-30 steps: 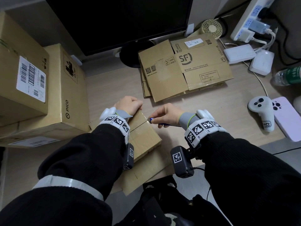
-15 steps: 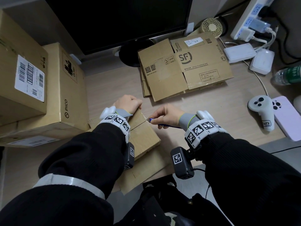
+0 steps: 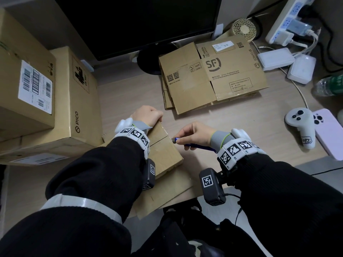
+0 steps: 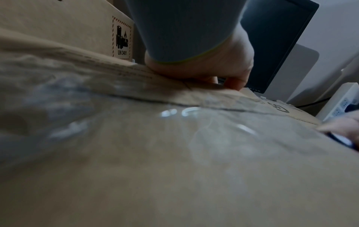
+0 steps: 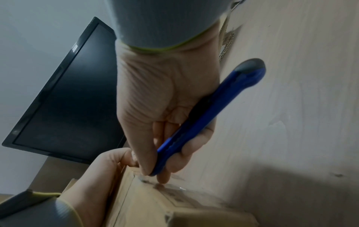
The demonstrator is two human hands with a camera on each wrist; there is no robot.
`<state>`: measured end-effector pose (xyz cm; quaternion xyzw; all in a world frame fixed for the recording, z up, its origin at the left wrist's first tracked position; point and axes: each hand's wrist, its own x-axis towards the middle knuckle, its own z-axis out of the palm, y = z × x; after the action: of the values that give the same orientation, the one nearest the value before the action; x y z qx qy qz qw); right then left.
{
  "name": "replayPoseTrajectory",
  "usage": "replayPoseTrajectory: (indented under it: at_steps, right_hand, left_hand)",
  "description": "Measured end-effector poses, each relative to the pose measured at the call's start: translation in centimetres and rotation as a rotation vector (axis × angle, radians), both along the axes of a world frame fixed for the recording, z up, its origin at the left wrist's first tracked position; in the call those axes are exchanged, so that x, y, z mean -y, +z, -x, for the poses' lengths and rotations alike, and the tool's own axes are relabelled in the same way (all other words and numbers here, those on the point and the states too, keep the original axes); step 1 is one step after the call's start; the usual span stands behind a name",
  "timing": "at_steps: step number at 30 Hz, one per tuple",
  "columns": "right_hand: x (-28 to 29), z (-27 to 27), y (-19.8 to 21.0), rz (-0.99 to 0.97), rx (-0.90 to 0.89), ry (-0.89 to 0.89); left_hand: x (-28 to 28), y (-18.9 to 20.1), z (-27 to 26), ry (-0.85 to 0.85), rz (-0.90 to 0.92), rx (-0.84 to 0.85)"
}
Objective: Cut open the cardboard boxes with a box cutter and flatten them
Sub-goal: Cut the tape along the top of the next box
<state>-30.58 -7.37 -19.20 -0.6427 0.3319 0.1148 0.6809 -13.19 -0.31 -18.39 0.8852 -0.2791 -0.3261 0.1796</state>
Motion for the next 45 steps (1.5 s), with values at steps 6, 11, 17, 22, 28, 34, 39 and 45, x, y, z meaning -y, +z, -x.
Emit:
replayPoseTrajectory:
  at_steps: [6,11,17,22,28,34,39,45]
  right_hand:
    - [-0.1,0.1,0.2,0.014,-0.04,0.042]
    - [0.7,0.1,1.3,0.039,-0.154,0.187]
    - [2.7,-0.7,3.0,0.226,-0.26,0.147]
    - [3.2,-1.2,3.6,0.296,-0.286,-0.005]
    - [2.3,-2.3,3.4,0.392,-0.389,0.127]
    - [0.5,-7.1,3.6,0.433,-0.317,0.264]
    - [0.5,-9.4,4.3,0.539,-0.415,0.363]
    - [0.4,-13.2,5.4,0.618,-0.405,0.234]
  left_hand:
    - [0.0,0.3,0.0,0.01,-0.007,0.006]
    - [0.1,0.4,-0.1,0.027,0.001,-0.007]
    - [1.0,0.2,-0.6,0.144,0.048,-0.146]
    - [1.2,0.0,-1.7,0.181,0.034,-0.228]
    - [-2.0,-0.4,-5.6,0.351,0.07,-0.127]
    - [-5.7,1.0,-6.1,0.305,0.197,-0.281]
    - [-7.3,1.4,-6.9,0.292,0.167,-0.392]
    - [-6.8,0.4,-7.9,0.338,0.205,-0.245]
